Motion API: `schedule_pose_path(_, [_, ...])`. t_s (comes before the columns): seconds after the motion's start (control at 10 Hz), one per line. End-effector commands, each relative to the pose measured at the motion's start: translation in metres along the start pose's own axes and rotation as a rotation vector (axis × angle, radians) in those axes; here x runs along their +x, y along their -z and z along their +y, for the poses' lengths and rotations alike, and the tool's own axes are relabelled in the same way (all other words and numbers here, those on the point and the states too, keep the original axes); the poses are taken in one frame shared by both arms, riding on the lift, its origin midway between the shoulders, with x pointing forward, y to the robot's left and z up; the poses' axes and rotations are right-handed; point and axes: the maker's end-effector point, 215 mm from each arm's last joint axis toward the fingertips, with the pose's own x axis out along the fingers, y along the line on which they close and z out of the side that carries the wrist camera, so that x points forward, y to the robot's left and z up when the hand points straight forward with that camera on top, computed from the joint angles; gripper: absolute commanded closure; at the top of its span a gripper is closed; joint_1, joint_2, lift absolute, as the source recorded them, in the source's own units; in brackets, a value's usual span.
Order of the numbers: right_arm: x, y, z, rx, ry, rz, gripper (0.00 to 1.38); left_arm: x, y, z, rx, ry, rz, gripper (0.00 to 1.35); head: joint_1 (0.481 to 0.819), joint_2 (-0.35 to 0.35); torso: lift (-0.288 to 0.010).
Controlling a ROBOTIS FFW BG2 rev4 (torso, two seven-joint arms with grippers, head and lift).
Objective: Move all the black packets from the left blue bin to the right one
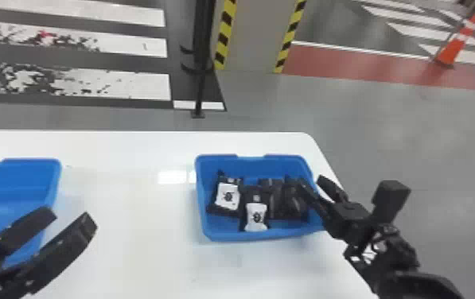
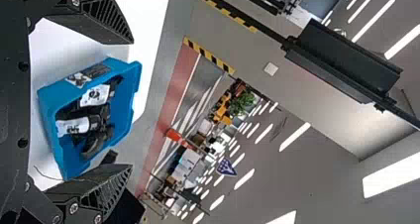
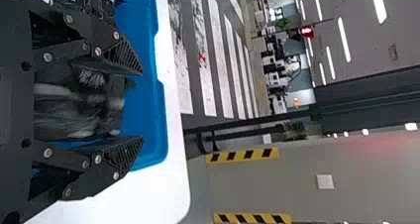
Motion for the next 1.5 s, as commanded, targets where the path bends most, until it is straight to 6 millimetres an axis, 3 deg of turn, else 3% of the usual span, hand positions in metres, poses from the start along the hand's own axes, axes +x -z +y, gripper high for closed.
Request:
schedule_pose_path(0.0, [-0.048, -0.018, 0.015, -0.059, 0.045, -0.07, 0.15, -0.018, 0.01, 0.014, -0.001, -0.054, 0.012, 0.16, 0.695, -0.273, -0.138])
schedule_pose_path(0.2, [-0.099, -0.02, 0.034, -0.076, 0.055, -0.114, 0.16, -0.045, 0.005, 0.03, 0.077, -0.145, 0.003, 0.16, 0.695, -0.265, -0.138])
schedule_pose_path(0.3, [-0.117, -0.026, 0.057, -0.078, 0.028, -0.165, 0.16, -0.069, -0.007, 0.048, 0.159, -0.236, -0.001, 0.16, 0.695, -0.25, -0.138])
schedule_pose_path(0.6, [-0.156, -0.049, 0.112, -0.069, -0.037, -0.289, 0.16, -0.115, -0.037, 0.064, 0.347, -0.388, -0.023, 0.16, 0.695, -0.08, -0.138])
schedule_pose_path(0.9, [-0.169, -0.033, 0.138, -0.004, -0.062, -0.264, 0.16, -0.138, -0.044, 0.08, 0.451, -0.476, 0.002, 0.16, 0.695, 0.048, -0.138])
schedule_pose_path(1.1, [-0.168, -0.028, 0.137, 0.0, -0.061, -0.255, 0.17, -0.138, -0.041, 0.083, 0.463, -0.485, 0.018, 0.16, 0.695, 0.093, -0.138])
schedule_pose_path(1.4, [-0.166, -0.028, 0.141, -0.03, -0.068, -0.236, 0.17, -0.138, -0.039, 0.084, 0.455, -0.487, 0.024, 0.16, 0.695, 0.103, -0.138])
